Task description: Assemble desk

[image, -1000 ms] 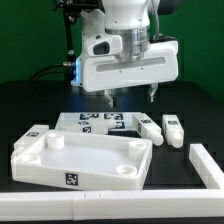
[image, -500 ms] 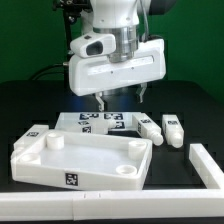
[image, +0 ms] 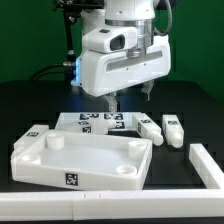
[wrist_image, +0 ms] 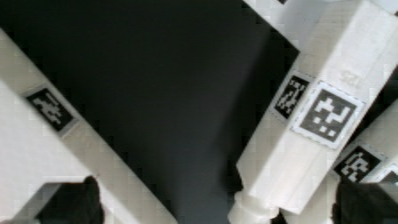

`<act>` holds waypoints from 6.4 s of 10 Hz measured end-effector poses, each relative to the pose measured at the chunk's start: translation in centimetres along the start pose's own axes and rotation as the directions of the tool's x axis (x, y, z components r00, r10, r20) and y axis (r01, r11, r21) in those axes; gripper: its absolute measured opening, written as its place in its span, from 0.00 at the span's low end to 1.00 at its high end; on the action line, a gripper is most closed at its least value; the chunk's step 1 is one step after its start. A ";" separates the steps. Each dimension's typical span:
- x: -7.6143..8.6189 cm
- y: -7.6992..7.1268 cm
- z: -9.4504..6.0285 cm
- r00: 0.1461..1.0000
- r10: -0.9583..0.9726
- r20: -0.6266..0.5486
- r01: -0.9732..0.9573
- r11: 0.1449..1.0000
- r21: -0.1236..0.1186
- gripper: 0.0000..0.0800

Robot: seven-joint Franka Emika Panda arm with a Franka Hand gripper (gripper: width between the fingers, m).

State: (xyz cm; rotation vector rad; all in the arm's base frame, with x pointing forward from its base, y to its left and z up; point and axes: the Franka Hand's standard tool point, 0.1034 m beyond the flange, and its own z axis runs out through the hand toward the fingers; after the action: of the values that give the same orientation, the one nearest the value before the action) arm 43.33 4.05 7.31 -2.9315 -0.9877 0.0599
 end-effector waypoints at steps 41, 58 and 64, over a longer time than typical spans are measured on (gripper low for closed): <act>6.5 5.9 5.6 0.615 -0.788 0.001 0.787 0.614 -0.068 0.06; 3.8 -1.1 1.9 0.989 0.125 -0.081 -0.127 0.991 -0.030 0.81; 1.9 -4.0 3.1 0.967 0.250 -0.052 -0.251 0.968 0.002 0.81</act>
Offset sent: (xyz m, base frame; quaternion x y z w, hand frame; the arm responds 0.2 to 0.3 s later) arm 0.0527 -0.0198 0.0045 -0.0313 -0.0326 -0.2478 0.9677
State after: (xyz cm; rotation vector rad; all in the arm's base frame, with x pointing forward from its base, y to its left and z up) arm 42.27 8.46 4.38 -3.0274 -0.6062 -0.0093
